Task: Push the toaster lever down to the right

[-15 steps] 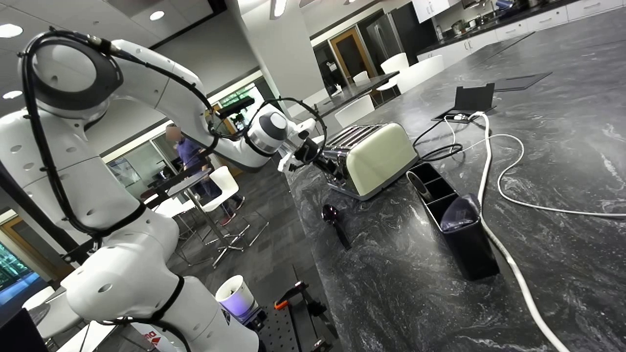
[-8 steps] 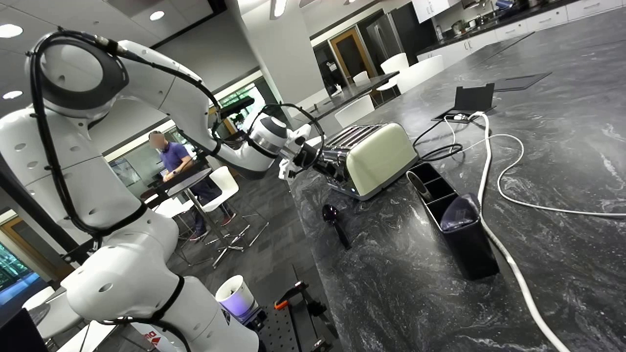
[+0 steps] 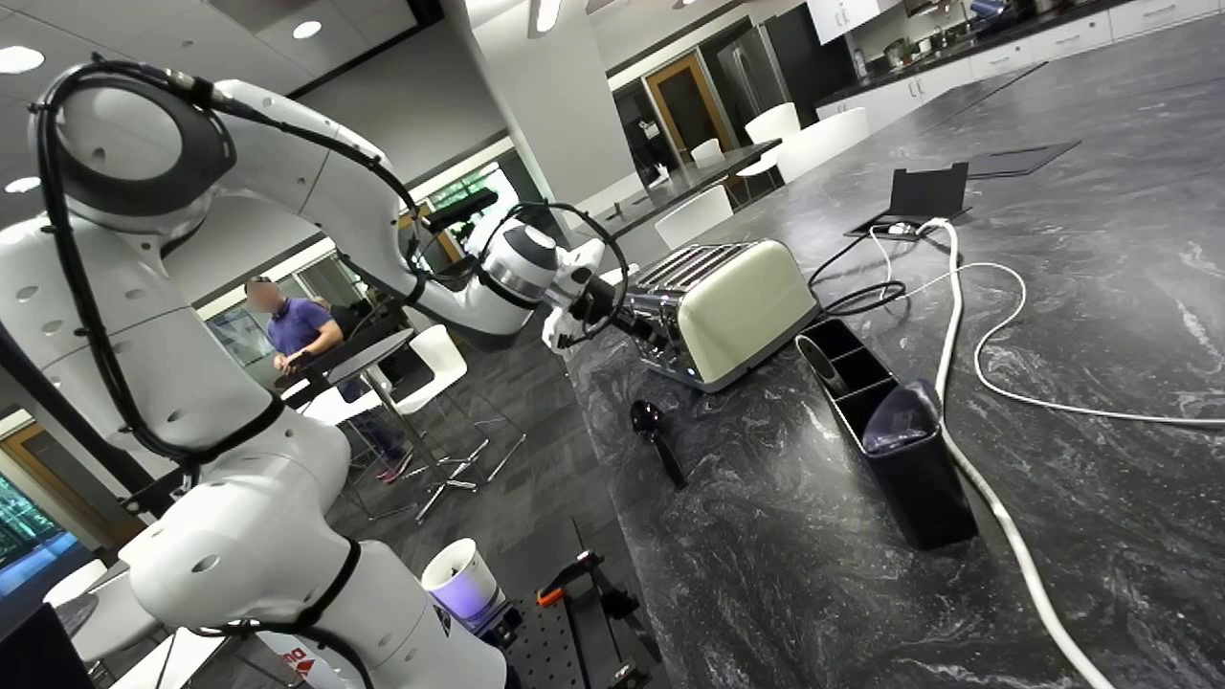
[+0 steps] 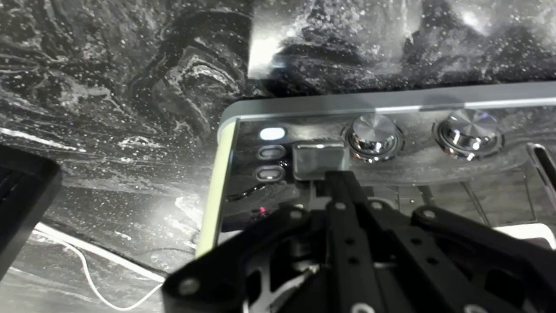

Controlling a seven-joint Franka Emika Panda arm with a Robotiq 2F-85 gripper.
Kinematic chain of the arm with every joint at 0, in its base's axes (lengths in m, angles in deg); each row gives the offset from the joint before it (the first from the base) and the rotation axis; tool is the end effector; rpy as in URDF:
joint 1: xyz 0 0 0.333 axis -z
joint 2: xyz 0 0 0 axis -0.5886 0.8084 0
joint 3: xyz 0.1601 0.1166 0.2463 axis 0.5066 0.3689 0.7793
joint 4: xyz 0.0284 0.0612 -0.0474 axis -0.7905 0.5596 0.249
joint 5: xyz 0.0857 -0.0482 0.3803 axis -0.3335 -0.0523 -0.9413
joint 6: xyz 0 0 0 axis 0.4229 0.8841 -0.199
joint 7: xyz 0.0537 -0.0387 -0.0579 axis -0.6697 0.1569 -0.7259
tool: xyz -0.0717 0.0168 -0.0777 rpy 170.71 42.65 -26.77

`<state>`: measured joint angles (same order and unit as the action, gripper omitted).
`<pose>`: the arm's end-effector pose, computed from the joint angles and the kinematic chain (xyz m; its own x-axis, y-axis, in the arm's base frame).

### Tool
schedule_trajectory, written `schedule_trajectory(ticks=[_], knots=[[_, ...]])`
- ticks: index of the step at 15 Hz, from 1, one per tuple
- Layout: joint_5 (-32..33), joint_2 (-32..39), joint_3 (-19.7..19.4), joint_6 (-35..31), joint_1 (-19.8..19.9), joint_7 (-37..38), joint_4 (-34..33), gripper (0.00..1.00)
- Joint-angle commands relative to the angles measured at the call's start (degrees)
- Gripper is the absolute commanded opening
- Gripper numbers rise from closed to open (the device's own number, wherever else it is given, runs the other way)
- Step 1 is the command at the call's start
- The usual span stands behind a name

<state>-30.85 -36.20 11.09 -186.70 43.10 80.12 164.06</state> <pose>0.4172 0.2602 0.3003 0.8837 0.0365 0.4666 0.0188 -0.9989 0.0426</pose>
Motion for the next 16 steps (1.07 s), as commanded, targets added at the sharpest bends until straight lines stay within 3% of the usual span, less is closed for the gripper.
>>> schedule_trajectory(ticks=[1,3,8,11,12,13,16], knots=[[-14.2,-8.7,-7.3,-8.2,-6.2,-7.3,5.7,0.00],[-23.9,-11.8,-10.7,-11.1,-10.3,-14.2,8.1,0.00],[-46.6,-23.9,-17.9,-2.0,-22.7,-32.7,11.9,0.00],[-52.3,-33.9,-17.6,7.9,-22.6,-38.6,12.5,0.00],[-51.6,-37.2,-20.2,11.5,-24.4,-38.9,12.7,0.00],[-53.5,-40.5,-18.7,15.8,-22.4,-41.2,12.4,0.00],[-53.6,-47.1,-19.7,25.1,-20.7,-44.7,11.4,0.00]])
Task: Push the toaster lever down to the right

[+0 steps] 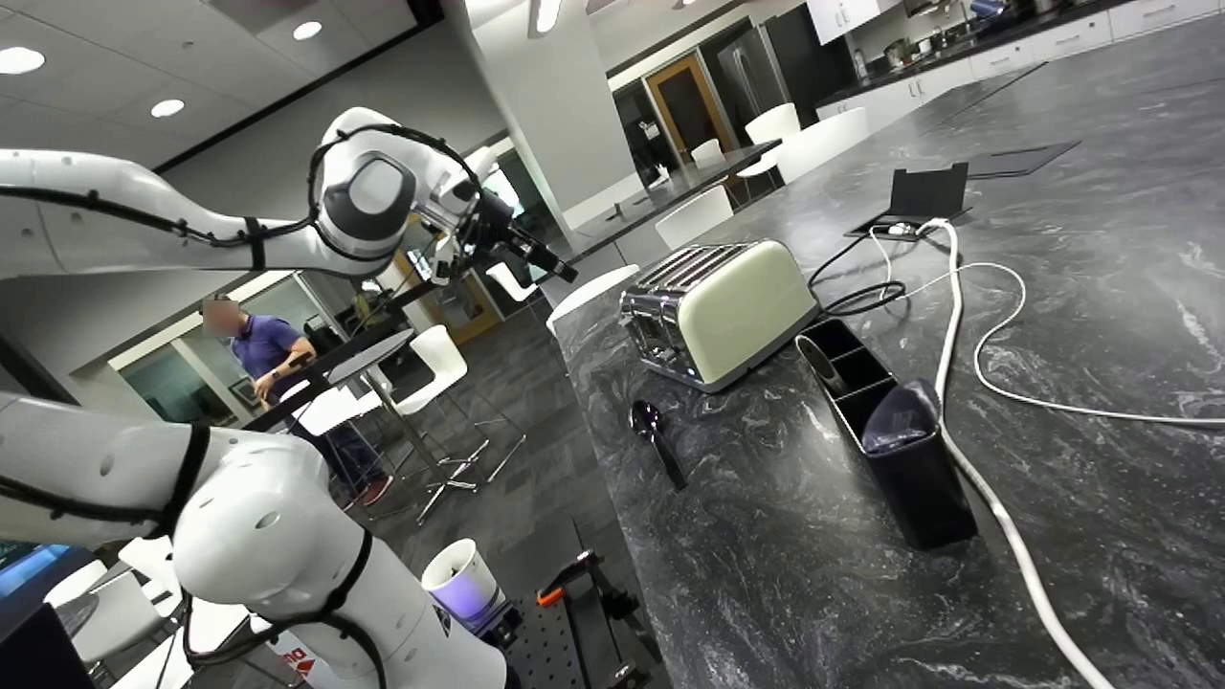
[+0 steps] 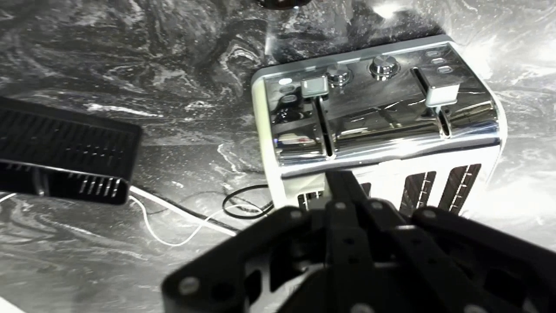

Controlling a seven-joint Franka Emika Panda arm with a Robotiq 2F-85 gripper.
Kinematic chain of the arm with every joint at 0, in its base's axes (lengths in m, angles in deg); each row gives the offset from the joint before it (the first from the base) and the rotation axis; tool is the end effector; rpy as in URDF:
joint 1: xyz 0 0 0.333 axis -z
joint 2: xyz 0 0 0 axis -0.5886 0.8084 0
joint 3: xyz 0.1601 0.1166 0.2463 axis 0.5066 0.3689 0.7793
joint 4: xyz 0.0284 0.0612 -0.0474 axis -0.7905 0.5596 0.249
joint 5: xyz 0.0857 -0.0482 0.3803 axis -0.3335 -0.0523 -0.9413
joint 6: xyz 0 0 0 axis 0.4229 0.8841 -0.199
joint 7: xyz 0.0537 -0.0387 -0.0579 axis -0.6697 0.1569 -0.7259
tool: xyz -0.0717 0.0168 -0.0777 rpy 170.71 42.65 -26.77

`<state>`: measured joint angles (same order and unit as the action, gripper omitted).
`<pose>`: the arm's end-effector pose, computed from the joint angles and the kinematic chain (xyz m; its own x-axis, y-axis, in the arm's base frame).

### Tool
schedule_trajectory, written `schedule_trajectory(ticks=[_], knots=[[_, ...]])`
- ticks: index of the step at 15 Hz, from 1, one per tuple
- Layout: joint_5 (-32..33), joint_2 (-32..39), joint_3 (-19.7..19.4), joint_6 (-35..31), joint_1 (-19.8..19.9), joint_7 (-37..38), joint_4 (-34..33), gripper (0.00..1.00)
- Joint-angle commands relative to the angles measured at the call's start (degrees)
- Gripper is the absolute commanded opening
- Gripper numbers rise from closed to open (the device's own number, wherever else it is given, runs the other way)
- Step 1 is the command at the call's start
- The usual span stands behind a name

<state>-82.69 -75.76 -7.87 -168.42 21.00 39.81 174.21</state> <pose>0.3341 0.2034 0.4890 0.8813 -0.0622 0.4685 -0.0202 -0.9953 -0.0942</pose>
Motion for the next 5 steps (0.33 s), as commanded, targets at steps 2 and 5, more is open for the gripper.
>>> schedule_trajectory(ticks=[2,5], knots=[[-1.9,-10.2,-1.1,10.2,2.4,-6.5,1.0,0.00],[-2.4,-12.2,-1.8,11.4,3.1,-9.1,1.3,0.00]])
